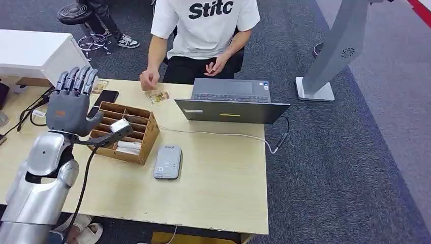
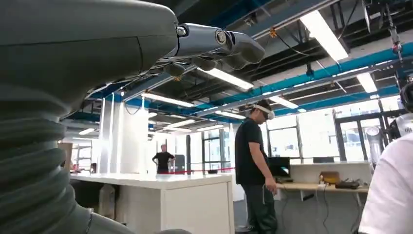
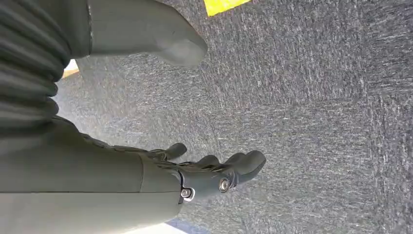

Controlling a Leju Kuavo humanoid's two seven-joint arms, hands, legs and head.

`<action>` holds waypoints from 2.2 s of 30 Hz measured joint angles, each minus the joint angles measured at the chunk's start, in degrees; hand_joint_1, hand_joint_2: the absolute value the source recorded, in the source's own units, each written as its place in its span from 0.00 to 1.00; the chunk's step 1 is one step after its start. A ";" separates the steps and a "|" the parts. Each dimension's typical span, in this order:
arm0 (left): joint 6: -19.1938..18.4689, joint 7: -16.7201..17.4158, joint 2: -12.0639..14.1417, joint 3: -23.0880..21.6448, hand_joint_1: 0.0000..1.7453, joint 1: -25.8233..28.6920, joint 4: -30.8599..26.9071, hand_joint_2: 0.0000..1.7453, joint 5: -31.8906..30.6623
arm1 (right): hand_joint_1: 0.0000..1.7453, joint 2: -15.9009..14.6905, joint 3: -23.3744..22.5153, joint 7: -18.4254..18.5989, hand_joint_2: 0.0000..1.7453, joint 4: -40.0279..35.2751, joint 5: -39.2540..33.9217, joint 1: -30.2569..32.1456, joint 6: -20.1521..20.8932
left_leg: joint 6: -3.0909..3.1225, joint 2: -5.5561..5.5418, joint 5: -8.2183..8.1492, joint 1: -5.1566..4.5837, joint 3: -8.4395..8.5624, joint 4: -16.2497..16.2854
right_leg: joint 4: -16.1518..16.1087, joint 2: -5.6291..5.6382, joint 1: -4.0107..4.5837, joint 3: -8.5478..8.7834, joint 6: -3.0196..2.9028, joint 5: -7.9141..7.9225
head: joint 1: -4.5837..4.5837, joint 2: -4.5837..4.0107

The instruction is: Pass the card to the sensor for recognition and then transmit it.

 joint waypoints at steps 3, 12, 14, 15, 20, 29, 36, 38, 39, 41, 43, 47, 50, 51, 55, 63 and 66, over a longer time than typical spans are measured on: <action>-0.85 -0.26 -0.24 0.00 0.00 -0.04 1.02 1.00 1.89 | 0.00 0.00 0.20 0.02 1.00 0.00 0.00 -0.01 0.00 | 0.00 0.00 0.00 0.00 0.00 0.00 | 0.00 0.00 0.00 0.00 0.00 0.00 | 0.02 0.00; -1.71 -1.38 -0.89 0.04 0.00 -2.18 9.15 1.00 4.98 | 0.00 0.00 1.59 0.33 1.00 -0.02 0.41 -0.05 0.00 | 0.00 0.00 0.01 0.00 0.01 0.00 | 0.00 0.00 0.00 0.00 0.00 0.00 | 0.00 0.00; -1.57 -1.42 -1.09 0.09 0.00 -2.65 10.85 1.00 5.14 | 0.00 0.00 1.95 0.37 1.00 -0.02 0.48 -0.04 0.00 | 0.00 0.00 0.01 0.00 0.01 0.00 | 0.00 0.00 0.00 0.00 0.00 0.00 | 0.00 0.00; -1.51 -1.72 -1.18 0.09 0.00 -2.82 11.56 1.00 5.16 | 0.00 0.00 2.05 0.39 1.00 -0.02 0.52 -0.04 0.00 | 0.00 0.00 0.00 0.00 0.01 0.00 | 0.00 0.00 0.00 0.00 0.00 0.00 | 0.02 0.00; -1.29 -2.12 -1.64 0.13 0.00 -3.72 14.25 1.00 5.16 | 0.00 0.00 2.73 0.39 1.00 -0.02 0.52 -0.05 0.00 | 0.00 0.00 0.00 0.00 0.00 0.00 | 0.00 0.00 0.00 0.00 0.00 0.00 | 0.00 0.00; -1.50 -2.12 -2.40 0.20 0.00 -4.72 17.22 1.00 4.96 | 0.00 0.00 3.01 0.41 1.00 -0.04 0.48 -0.05 0.00 | 0.00 0.00 0.00 0.00 0.01 0.00 | 0.00 0.00 0.00 0.00 0.00 0.00 | 0.00 0.00; -2.86 -4.02 -3.17 0.20 0.00 -6.29 20.55 1.00 5.86 | 0.00 0.00 4.18 0.92 1.00 -0.13 1.03 -0.08 0.00 | 0.00 0.00 0.00 0.00 0.00 0.00 | 0.00 0.00 0.00 0.00 0.00 0.00 | 0.02 0.00; -2.97 -4.26 -3.41 0.20 0.00 -6.63 21.22 1.00 5.94 | 0.00 -0.02 4.26 0.92 1.00 -0.17 1.03 -0.12 0.00 | 0.00 0.00 0.00 0.00 0.00 0.00 | 0.00 0.00 0.00 0.00 0.00 0.00 | 0.02 0.00; -2.97 -4.26 -3.52 0.20 0.00 -6.81 21.51 1.00 5.99 | 0.00 0.00 4.28 0.92 1.00 -0.18 1.03 -0.12 0.00 | 0.00 0.00 0.00 0.00 0.00 0.00 | 0.00 0.00 0.00 0.00 0.00 0.00 | 0.02 0.00; -3.04 -4.26 -3.67 0.20 0.00 -7.10 21.95 1.00 6.01 | 0.00 0.00 4.33 0.92 1.00 -0.20 1.01 -0.15 0.00 | 0.00 0.00 0.00 0.00 0.00 0.00 | 0.00 0.00 0.00 0.00 0.00 0.00 | 0.02 0.00; -3.21 -4.26 -3.85 0.20 0.00 -7.46 22.34 1.00 6.01 | 0.00 -0.02 4.39 0.92 1.00 -0.22 1.03 -0.17 0.00 | 0.00 0.00 0.00 0.00 0.00 0.01 | 0.00 0.00 0.00 0.00 0.00 0.00 | 0.02 0.00; -3.59 -4.35 -4.26 0.20 0.00 -8.06 23.19 1.00 5.97 | 0.00 -0.02 4.70 0.96 1.00 -0.24 1.03 -0.26 0.00 | 0.00 0.00 0.00 0.00 0.01 0.01 | 0.00 0.00 0.00 0.00 0.00 0.00 | 0.02 0.00; -3.72 -4.35 -4.70 0.20 0.00 -8.45 23.78 1.00 5.68 | 0.00 -0.02 4.85 0.96 1.00 -0.26 1.07 -0.27 0.00 | 0.00 0.00 0.00 0.00 0.00 0.01 | 0.00 0.00 0.00 0.00 0.00 0.00 | 0.02 0.00; -3.74 -4.35 -4.90 0.20 0.00 -8.66 24.19 1.00 5.25 | 0.00 0.00 4.96 0.96 1.00 -0.31 1.11 -0.28 0.00 | 0.00 0.00 0.00 0.00 0.01 0.01 | 0.00 0.00 0.00 0.00 0.00 0.00 | 0.02 0.00; -3.74 -4.35 -5.51 0.20 0.00 -9.18 25.20 1.00 4.61 | 0.00 -0.02 5.40 0.96 1.00 -0.35 1.20 -0.30 0.00 | 0.00 0.00 0.00 0.00 0.00 0.01 | 0.00 0.00 0.00 0.00 0.00 0.00 | 0.02 0.00; -4.26 -4.33 -6.64 -0.13 0.00 -10.37 27.39 1.00 3.58 | 0.00 -0.02 5.70 0.96 1.00 -0.61 1.33 -0.33 0.00 | 0.00 0.00 0.00 0.00 0.00 0.01 | 0.00 0.00 0.00 0.00 0.00 0.00 | 0.02 0.00; -4.50 -4.33 -6.93 -0.20 0.00 -10.51 27.96 1.00 3.50 | 0.00 -0.02 5.75 0.96 1.00 -0.66 1.40 -0.34 0.00 | 0.00 0.00 0.00 0.00 0.01 0.01 | 0.00 0.00 0.00 0.00 0.00 0.00 | 0.00 0.00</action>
